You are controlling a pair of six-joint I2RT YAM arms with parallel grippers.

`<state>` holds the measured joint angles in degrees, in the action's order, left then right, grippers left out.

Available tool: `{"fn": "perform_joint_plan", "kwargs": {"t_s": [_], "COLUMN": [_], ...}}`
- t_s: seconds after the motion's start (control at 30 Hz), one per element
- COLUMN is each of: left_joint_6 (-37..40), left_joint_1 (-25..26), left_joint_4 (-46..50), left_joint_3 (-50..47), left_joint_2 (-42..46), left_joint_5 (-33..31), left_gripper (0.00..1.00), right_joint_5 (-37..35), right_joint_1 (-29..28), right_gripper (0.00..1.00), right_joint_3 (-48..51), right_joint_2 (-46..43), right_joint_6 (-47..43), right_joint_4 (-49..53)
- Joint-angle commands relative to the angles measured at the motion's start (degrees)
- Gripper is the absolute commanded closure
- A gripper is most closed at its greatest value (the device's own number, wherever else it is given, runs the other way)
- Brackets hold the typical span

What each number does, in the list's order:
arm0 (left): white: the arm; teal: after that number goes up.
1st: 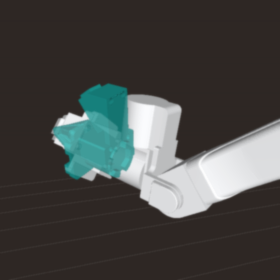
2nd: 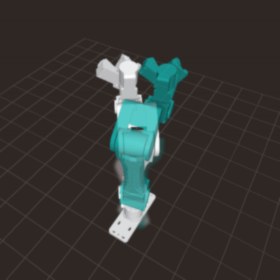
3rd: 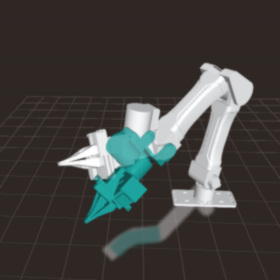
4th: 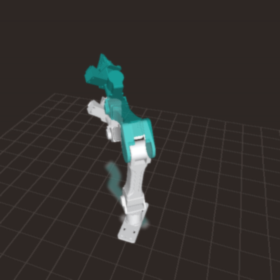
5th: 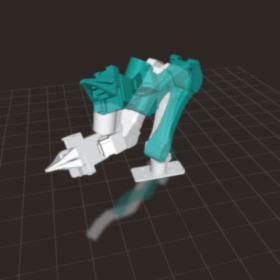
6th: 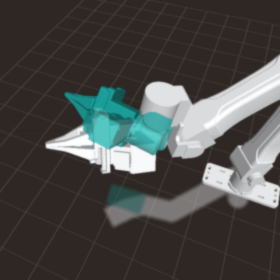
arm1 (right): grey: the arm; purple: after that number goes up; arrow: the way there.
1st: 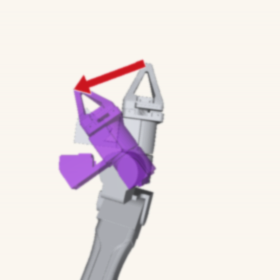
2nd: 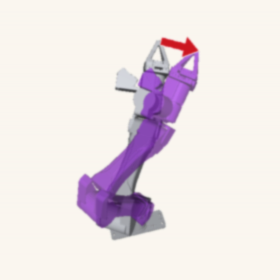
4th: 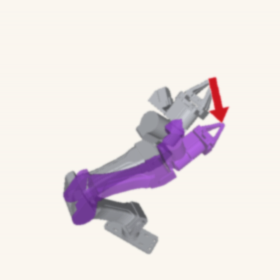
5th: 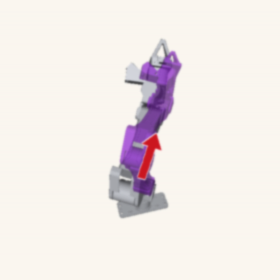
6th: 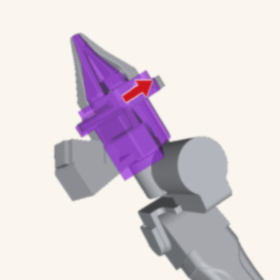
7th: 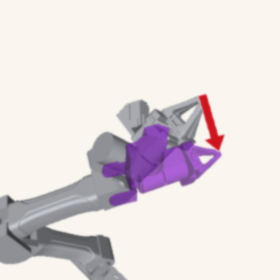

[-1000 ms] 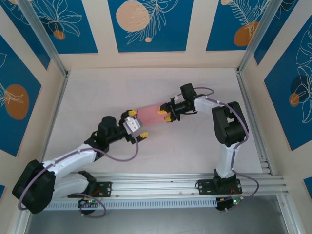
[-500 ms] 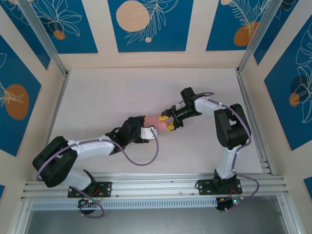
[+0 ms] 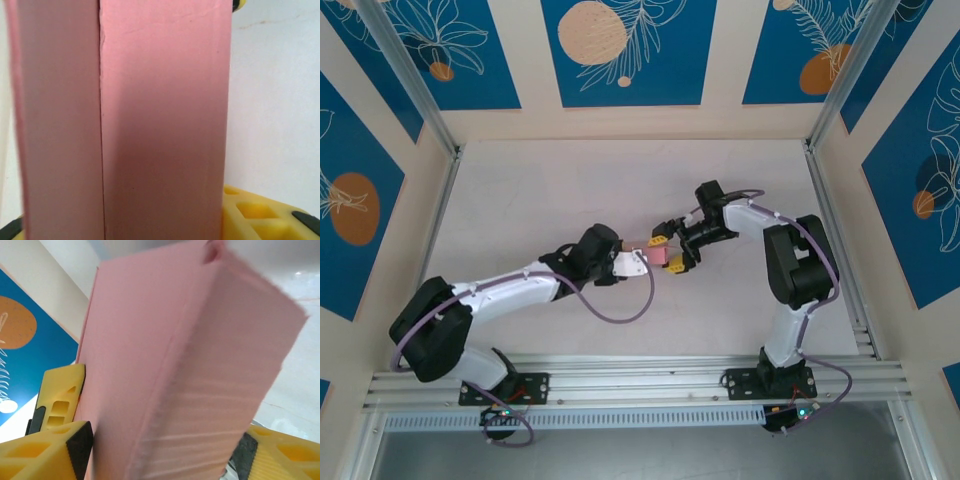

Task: Fold the paper box

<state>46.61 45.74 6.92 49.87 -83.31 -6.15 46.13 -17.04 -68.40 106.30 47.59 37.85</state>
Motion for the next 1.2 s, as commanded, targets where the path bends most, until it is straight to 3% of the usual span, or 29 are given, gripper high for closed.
{"fn": "perform_joint_plan", "kwargs": {"t_s": [0.0, 0.17, 0.37, 0.6, 0.87, 1.17], "left_joint_6": [-4.38, -6.26, -6.7, -6.75, -6.35, -7.4], "left_joint_1": [-1.75, -4.95, -6.04, -7.11, -7.5, -7.5], "left_joint_4": [15.77, 29.57, 34.54, 35.52, 36.18, 34.58], "left_joint_3": [7.61, 15.75, 20.61, 25.63, 28.03, 27.08], "left_joint_2": [-1.94, -5.5, -12.36, -19.83, -20.25, -19.57], "left_joint_5": [6.61, 13.57, 11.34, 13.18, 12.83, 10.28], "left_gripper": [0.54, 0.53, 0.53, 0.49, 0.28, 0.28], "right_joint_5": [-1.66, -5.55, -13.89, -23.11, -28.34, -35.13], "right_joint_1": [2.59, 7.09, 9.77, 5.12, -1.62, -5.94], "right_gripper": [0.23, 0.22, 0.25, 0.18, 0.13, 0.13], "right_joint_3": [1.13, 2.16, 4.82, 11.45, 13.73, 12.23], "right_joint_2": [-4.28, -9.22, -15.7, -22.99, -23.62, -20.69], "right_joint_6": [-2.49, -4.63, -7.02, -7.12, -10.2, -10.76], "right_joint_4": [2.62, 3.46, 2.29, -6.42, -10.87, -12.03]}}
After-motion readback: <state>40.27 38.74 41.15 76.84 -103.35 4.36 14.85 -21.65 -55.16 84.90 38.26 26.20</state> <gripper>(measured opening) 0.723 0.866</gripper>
